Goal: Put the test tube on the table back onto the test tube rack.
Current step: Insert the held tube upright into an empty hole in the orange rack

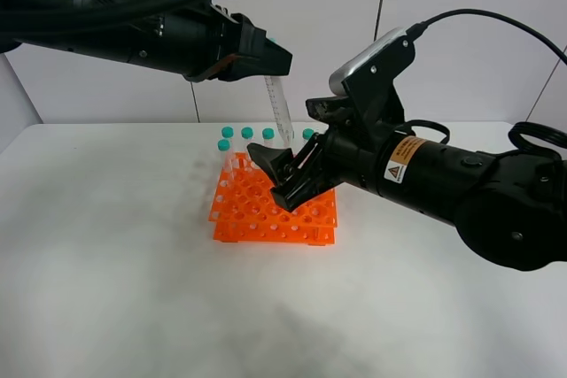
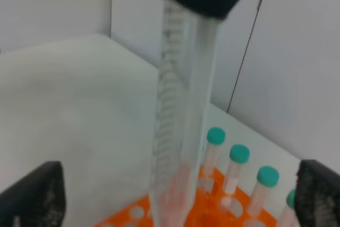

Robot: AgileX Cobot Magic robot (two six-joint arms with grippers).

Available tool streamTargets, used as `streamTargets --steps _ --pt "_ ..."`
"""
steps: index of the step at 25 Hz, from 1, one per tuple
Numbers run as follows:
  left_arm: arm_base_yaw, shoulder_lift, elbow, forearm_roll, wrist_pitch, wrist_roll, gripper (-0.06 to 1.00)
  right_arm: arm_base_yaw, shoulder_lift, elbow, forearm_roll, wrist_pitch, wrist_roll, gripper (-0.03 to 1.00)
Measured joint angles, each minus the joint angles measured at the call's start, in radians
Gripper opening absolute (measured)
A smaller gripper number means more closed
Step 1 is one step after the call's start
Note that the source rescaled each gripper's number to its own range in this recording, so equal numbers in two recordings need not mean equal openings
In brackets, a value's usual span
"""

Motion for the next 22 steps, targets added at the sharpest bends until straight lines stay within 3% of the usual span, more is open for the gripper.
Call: streamTargets --steps 5,13,22 --pt "0.0 0.0 0.0 0.0 -0.004 0.0 0.0 0.0 0.0 0.0 0.005 0.017 -0.009 1.0" --pt "0.0 0.0 0.0 0.0 -0.011 0.0 0.0 0.0 0.0 0.0 0.005 0.032 -0.009 1.0" --pt "0.0 0.0 0.0 0.0 -0.031 0.0 0.0 0.0 0.0 0.0 0.005 0.171 -0.009 1.0"
